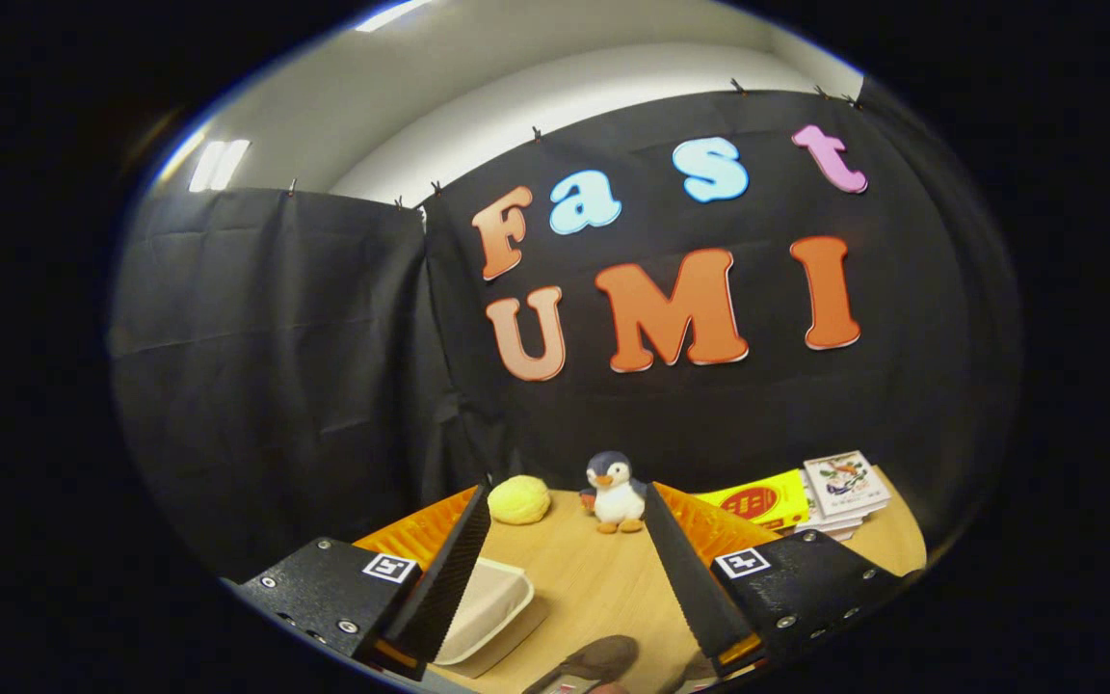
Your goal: Open the storage box then place both shoes into the box .Put the left shoe in first, then the right shoe, with the right side of both shoes facing outward in a uniform manner.
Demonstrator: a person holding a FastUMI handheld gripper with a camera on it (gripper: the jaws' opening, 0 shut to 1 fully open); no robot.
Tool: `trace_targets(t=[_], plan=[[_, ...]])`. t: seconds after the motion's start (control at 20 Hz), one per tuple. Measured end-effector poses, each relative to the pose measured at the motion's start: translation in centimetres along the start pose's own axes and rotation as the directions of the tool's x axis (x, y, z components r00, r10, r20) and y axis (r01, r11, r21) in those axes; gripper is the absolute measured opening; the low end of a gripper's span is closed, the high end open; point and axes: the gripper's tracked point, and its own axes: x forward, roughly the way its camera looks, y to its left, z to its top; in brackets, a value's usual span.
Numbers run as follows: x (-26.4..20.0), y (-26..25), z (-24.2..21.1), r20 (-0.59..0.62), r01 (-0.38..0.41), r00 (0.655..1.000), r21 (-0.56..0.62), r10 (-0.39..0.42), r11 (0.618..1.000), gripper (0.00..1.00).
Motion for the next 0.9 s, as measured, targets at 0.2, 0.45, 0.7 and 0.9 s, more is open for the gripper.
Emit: trace_targets(t=[0.2, 0.45, 0.7, 0.9], plan=[[1.9, 1.7, -6.3, -0.179, -0.069, 0.98, 0.117, 0.089, 0.991, 0.95], [3.7, 4.8, -13.4, -0.367, -0.114, 0.903, 0.295, 0.223, 0.949, 0.96], [4.4, 7.3, -19.4, -0.475, -0.119, 0.819, 0.407, 0.321, 0.906, 0.96], [5.4, 8.7, -24.1, -0.553, -0.082, 0.75, 0.467, 0.363, 0.88, 0.96]])
